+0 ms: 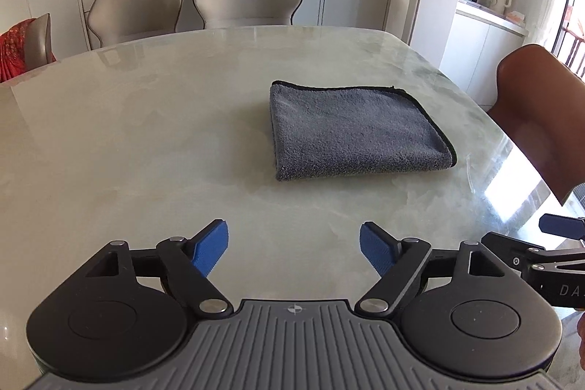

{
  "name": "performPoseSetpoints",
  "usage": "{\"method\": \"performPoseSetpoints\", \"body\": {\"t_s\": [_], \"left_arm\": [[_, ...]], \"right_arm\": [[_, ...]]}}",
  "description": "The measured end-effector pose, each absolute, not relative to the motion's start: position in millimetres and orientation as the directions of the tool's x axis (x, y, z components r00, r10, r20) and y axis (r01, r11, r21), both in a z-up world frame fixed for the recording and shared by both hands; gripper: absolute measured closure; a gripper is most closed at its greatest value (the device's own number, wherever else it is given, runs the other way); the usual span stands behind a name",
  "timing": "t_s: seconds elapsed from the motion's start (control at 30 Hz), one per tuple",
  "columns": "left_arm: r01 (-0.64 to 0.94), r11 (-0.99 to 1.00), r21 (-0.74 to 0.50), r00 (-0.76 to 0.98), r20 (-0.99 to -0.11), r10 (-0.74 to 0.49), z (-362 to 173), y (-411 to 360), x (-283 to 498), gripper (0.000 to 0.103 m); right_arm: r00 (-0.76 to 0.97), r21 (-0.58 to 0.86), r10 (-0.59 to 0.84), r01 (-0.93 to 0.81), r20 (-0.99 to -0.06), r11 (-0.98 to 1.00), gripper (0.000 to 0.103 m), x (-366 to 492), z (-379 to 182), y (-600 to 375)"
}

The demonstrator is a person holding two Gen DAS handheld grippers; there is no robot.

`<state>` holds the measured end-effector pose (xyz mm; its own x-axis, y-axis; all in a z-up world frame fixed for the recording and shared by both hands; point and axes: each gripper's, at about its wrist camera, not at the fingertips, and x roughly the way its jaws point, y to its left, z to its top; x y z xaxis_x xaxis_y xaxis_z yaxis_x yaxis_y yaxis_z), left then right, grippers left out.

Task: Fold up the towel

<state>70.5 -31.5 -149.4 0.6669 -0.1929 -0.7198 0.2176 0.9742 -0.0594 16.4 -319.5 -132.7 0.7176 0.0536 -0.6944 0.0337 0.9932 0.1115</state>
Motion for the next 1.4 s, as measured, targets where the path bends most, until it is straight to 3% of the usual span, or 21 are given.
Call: {"method": "performPoseSetpoints", "body": {"t_s": [0.2,0.43,0.93,1.4], "left_arm": [[0.192,0.98,-0.053,0.676,-0.717,-0.171,-160,-29,56,0.018],[0.193,0.981,-0.019,0.733,-0.662,-0.158,-162,-29,41,0.006],[0.184,0.983,-0.001,0.774,-0.616,-0.145,-143,-30,32,0.006],[0.172,0.985,0.023,0.77,-0.626,-0.12,-139,-31,28,0.007]], "right_arm": [[0.744,0.097,0.038,0.036,-0.668,0.995,0.001,2,-134,-313],[0.78,0.093,0.022,0.046,-0.625,0.995,0.001,-9,-138,-308],[0.793,0.07,0.027,0.02,-0.609,0.997,0.001,-17,-125,-302],[0.783,0.058,0.02,0.021,-0.622,0.998,0.001,-18,-116,-296]]}}
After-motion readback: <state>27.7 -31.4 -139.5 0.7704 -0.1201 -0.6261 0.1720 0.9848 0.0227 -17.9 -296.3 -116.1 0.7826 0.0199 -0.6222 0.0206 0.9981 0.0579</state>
